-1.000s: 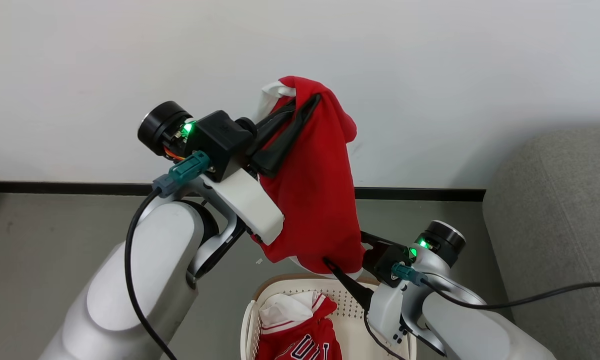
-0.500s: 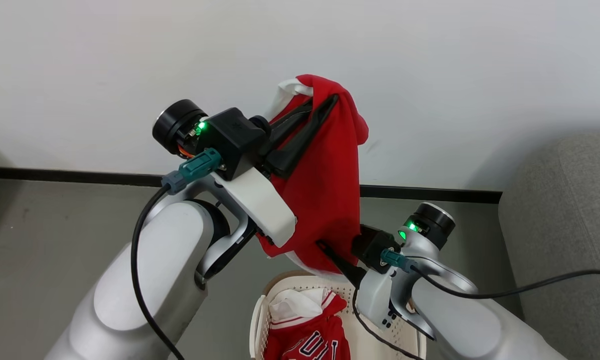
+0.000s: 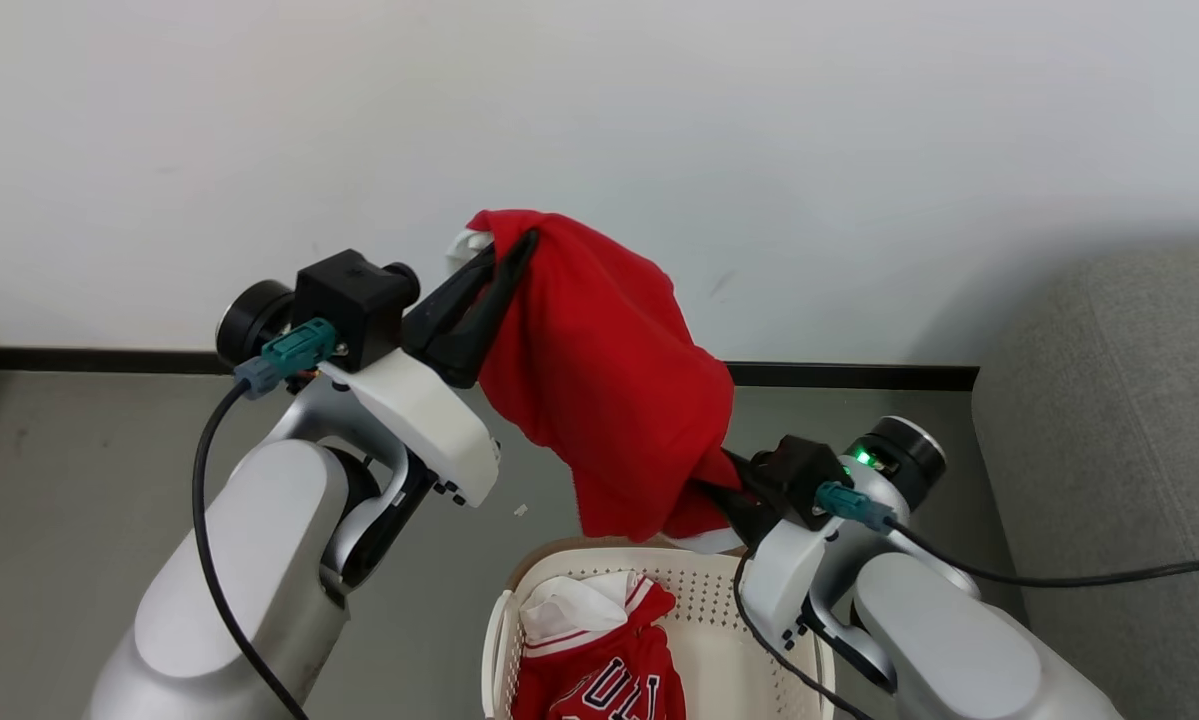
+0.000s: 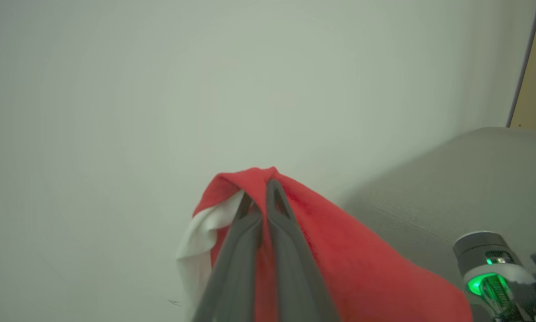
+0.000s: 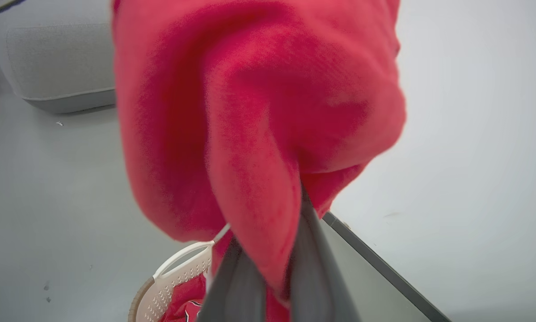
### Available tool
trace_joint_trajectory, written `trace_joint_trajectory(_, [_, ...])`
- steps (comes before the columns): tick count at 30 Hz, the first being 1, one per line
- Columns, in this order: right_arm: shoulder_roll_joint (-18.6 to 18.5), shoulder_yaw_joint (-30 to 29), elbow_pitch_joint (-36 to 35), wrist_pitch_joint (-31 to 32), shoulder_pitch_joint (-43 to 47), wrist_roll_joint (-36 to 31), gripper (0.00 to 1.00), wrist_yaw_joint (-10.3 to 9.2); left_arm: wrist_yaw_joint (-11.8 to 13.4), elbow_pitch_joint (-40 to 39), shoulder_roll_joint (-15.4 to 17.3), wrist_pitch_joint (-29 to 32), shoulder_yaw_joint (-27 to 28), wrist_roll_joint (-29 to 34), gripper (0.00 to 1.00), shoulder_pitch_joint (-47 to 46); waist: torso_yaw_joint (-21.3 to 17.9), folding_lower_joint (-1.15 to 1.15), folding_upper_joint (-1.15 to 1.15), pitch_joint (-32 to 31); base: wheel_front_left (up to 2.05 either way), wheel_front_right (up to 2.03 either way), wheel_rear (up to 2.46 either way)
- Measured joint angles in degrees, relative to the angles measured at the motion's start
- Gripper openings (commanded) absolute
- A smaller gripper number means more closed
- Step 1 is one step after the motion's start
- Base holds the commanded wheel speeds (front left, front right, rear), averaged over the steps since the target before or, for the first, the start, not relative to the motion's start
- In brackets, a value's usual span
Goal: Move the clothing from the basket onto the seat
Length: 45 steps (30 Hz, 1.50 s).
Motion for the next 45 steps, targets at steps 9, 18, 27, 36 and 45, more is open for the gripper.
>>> trace_joint_trajectory(9, [-2.5, -6.3, -4.9, 0.0, 4.2, 2.2, 0.00, 0.00, 1.0, 4.9, 0.8, -1.5, 2.6, -2.0, 1.00, 4.2, -2.6, 0.00, 0.00, 0.1, 0.00, 0.00, 0.00])
trace_joint_trajectory(18, [-3.3, -14.7, -10.1, 0.0, 8.1, 7.2, 0.00, 0.00, 0.9, 6.9, 0.3, -3.2, 3.4, -4.8, 1.00, 6.4, -5.5, 0.00, 0.00, 0.0, 0.00, 0.00, 0.00])
trace_joint_trajectory(27, [-5.1, -23.0, -14.0, 0.0, 11.8, 7.7, 0.00, 0.00, -0.3, 7.1, 0.3, -5.9, 2.6, -4.9, 1.00, 8.9, -8.1, 0.00, 0.00, 0.2, 0.00, 0.00, 0.00])
trace_joint_trajectory(36, [-5.8, -32.7, -17.7, 0.0, 16.7, 7.6, 0.00, 0.00, -1.1, 6.4, -0.2, -8.6, 0.7, -4.7, 1.00, 10.8, -10.3, 0.00, 0.00, 0.4, 0.00, 0.00, 0.00])
trace_joint_trajectory(45, [-5.2, -37.8, -21.4, 0.0, 21.4, 7.2, 0.00, -0.01, -1.8, 6.5, -2.2, -10.4, -2.1, -4.8, 1.00, 12.5, -12.8, 0.00, 0.00, 0.4, 0.00, 0.00, 0.00])
